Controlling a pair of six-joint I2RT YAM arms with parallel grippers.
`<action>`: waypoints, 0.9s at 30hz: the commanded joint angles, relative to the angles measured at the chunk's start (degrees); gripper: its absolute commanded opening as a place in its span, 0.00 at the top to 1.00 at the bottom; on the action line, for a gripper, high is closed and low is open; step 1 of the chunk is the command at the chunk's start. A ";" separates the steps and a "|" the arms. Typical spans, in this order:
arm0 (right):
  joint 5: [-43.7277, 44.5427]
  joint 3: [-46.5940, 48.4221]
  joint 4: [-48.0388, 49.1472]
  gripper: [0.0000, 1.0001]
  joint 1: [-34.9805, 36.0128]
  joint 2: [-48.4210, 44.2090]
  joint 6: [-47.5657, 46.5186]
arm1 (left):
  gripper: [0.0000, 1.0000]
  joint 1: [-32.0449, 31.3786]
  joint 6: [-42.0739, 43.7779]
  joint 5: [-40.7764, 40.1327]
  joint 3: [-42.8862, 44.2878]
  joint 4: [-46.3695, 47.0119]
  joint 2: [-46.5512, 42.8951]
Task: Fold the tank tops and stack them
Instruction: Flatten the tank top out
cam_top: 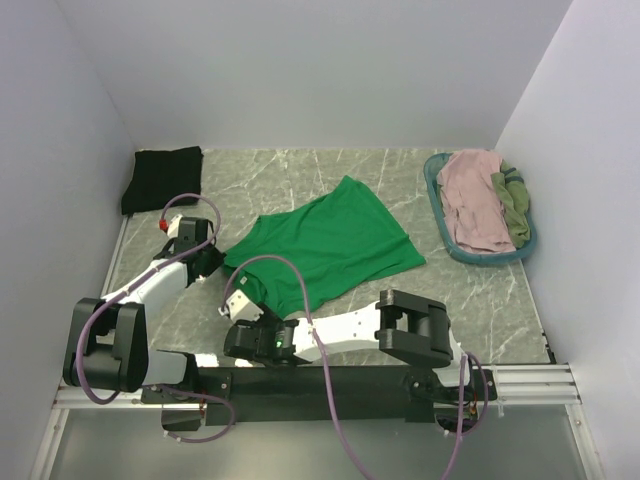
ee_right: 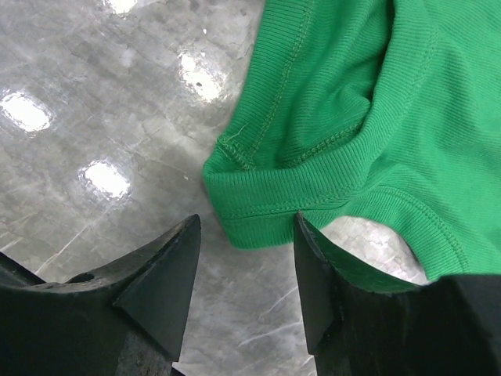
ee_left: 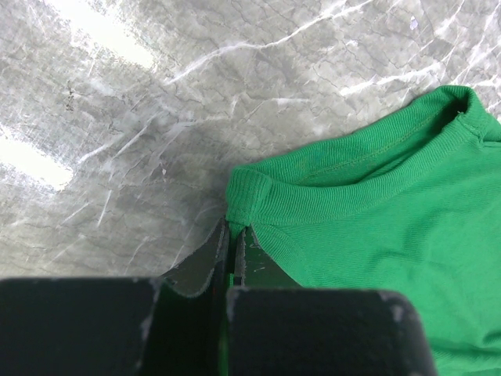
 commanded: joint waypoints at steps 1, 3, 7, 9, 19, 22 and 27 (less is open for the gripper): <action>0.99 2.63 1.20 0.42 0.33 0.33 1.45 | 0.99 -0.11 0.05 -0.23 2.11 0.92 0.02; 0.11 2.02 2.24 0.42 0.41 0.86 1.89 | 0.99 -0.11 0.05 -0.32 2.12 0.92 -0.07; -2.62 0.27 4.09 0.43 -1.08 1.21 2.94 | 0.99 -0.11 0.14 -0.15 2.12 0.92 0.10; -3.41 -0.44 5.14 0.45 -1.69 1.30 2.86 | 0.99 -0.03 0.05 -0.23 2.12 1.01 0.19; -5.61 -4.48 6.12 0.64 -2.84 0.86 4.17 | 0.99 -0.11 -0.21 -0.23 2.20 1.10 0.55; -4.12 -5.18 4.97 0.97 -3.01 -0.45 4.00 | 0.99 -0.11 -0.04 0.03 2.73 0.83 0.11; -2.44 -6.77 3.83 1.00 -4.24 -9.75 1.02 | 0.99 -0.03 0.23 0.38 6.33 -1.10 -1.73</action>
